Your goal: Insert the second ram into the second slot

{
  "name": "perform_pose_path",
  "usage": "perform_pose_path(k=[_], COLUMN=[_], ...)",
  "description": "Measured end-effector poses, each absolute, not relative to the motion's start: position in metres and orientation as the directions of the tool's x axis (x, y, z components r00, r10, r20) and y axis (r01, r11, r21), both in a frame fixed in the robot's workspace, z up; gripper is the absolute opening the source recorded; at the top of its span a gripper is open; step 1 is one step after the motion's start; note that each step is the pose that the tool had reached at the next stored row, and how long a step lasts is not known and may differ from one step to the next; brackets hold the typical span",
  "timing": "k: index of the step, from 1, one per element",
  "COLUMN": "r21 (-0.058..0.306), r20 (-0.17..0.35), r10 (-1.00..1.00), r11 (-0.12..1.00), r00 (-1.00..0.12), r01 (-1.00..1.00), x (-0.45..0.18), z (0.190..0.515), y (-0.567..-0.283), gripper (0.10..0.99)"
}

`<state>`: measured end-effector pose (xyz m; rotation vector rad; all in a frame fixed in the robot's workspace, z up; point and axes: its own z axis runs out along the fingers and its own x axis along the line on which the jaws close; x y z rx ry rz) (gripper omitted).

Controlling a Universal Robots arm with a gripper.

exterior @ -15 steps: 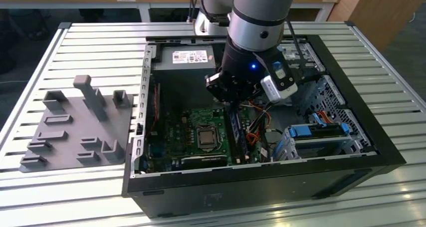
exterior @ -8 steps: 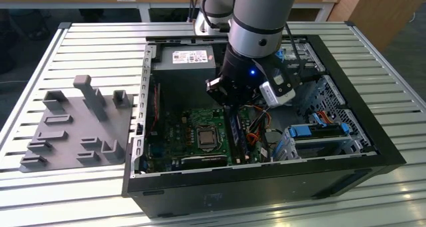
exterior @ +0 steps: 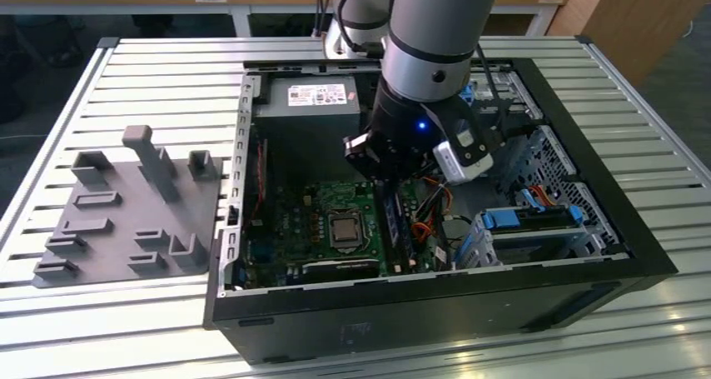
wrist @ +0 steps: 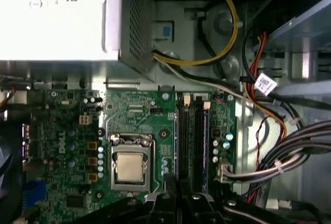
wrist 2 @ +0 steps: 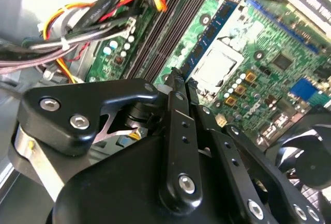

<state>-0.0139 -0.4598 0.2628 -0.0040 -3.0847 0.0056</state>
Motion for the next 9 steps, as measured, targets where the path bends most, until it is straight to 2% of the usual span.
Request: perform_pose_path(k=[9], r21=[0.001], r20=[0.057], r10=[0.003], r11=[1.0], r00=[-0.998], r01=[0.003], x=[-0.008], z=[0.249], y=[-0.463], gripper=[0.141])
